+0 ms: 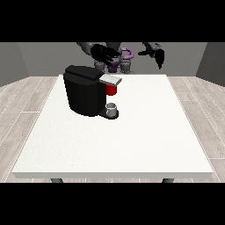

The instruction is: Insert the coffee pod into the coffee machine and close the lid

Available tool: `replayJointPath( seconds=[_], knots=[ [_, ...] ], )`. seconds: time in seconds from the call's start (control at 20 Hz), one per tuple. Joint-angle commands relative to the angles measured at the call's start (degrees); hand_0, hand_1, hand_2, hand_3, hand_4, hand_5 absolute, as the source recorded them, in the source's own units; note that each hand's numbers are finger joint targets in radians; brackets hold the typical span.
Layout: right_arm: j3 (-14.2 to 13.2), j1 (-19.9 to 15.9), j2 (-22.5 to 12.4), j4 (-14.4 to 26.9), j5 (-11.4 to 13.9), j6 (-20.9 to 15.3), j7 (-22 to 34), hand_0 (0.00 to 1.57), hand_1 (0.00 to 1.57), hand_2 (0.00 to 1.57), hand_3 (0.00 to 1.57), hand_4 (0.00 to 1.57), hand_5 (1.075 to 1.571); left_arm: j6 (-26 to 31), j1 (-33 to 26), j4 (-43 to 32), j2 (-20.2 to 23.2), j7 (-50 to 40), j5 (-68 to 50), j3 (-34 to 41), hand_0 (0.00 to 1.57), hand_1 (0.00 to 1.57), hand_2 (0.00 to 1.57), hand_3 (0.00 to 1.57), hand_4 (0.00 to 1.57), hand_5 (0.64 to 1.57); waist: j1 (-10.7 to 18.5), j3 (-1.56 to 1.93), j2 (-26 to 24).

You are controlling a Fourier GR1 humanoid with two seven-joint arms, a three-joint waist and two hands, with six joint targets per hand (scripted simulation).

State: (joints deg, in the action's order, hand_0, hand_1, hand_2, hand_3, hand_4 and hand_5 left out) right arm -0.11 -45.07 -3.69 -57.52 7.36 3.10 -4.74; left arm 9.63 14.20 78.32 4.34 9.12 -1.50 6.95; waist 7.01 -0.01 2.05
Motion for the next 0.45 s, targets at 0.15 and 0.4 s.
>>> replayJointPath(
  seconds=[0.15,0.4],
  knots=[
    [5.9,10.4,3.6,-5.7,-5.4,1.6,-5.1,0.00,0.00,0.00,0.00,0.28,1.571,-0.1,-4.7,-2.0,-0.3,0.9,0.1,-0.1,0.00,0.00,0.00,0.00,0.19,1.571,-2.8,0.01,-5.4],
    [9.4,21.4,3.7,-9.4,-10.8,-3.2,-8.6,0.00,0.00,0.00,0.00,0.16,1.571,-0.1,-5.1,-3.9,1.4,3.0,-0.2,1.9,0.00,0.00,0.00,0.00,0.19,1.571,-6.2,0.01,-6.4]
  ],
)
